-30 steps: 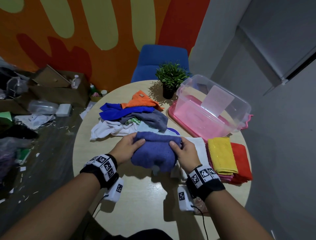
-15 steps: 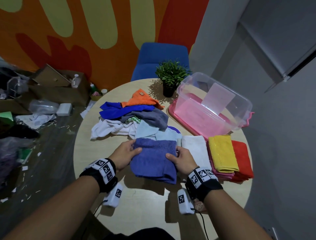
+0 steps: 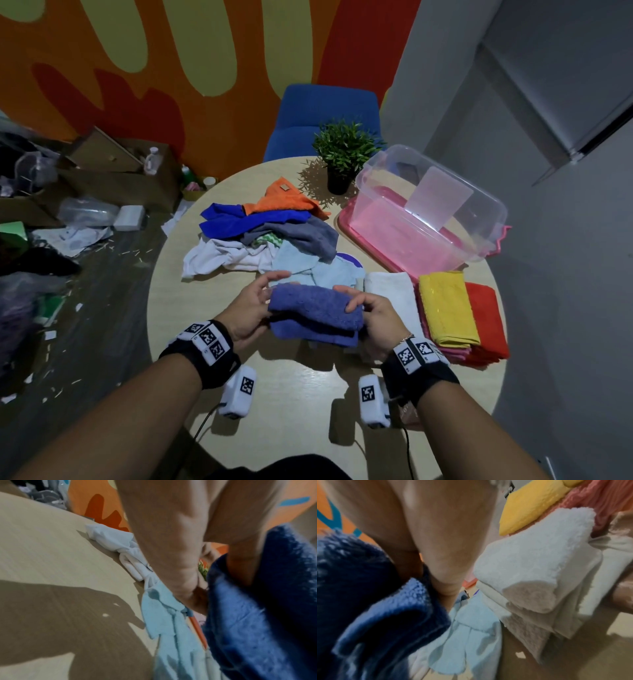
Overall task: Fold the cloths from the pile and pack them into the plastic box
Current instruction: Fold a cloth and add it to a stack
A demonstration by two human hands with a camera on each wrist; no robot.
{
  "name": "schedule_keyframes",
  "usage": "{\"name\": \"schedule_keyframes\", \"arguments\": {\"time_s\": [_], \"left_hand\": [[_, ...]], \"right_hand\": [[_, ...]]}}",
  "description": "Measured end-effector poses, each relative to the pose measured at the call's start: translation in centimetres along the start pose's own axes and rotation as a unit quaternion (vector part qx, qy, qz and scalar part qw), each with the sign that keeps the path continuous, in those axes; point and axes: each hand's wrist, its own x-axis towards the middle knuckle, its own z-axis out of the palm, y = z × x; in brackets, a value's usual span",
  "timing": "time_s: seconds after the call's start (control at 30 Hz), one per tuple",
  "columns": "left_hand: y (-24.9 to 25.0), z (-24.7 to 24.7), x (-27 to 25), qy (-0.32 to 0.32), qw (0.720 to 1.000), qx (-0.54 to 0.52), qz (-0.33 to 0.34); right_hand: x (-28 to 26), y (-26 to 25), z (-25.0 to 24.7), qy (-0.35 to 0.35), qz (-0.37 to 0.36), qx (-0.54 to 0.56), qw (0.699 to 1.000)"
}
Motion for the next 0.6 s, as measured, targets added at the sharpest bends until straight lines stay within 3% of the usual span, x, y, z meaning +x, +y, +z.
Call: {"name": "schedule_keyframes", "arguments": {"time_s": [0.13,0.27,0.43,0.6], "left_hand": [[0.6,0.9,0.6,-0.011,1.0,0.011,0.014],[0.9,1.2,0.7,0.024,1.0,0.001,0.018],[0.5,1.4,0.8,0.016,0.999,0.041,0.0],[1.0,1.8,1.4,0.027,0.998,-0.021,-0.058]], "right_hand": [[0.2,-1.0,-0.4,0.004,-0.016,0.026,1.0],[0.0,-1.3,-1.0,0.013,-0.039,-0.072,0.997],[-0.1,-0.5,-1.5,-0.011,0.031,-0.101,0.994],[-1.2,-1.1,-1.0,0.027,0.092,-0.043,0.994]]}}
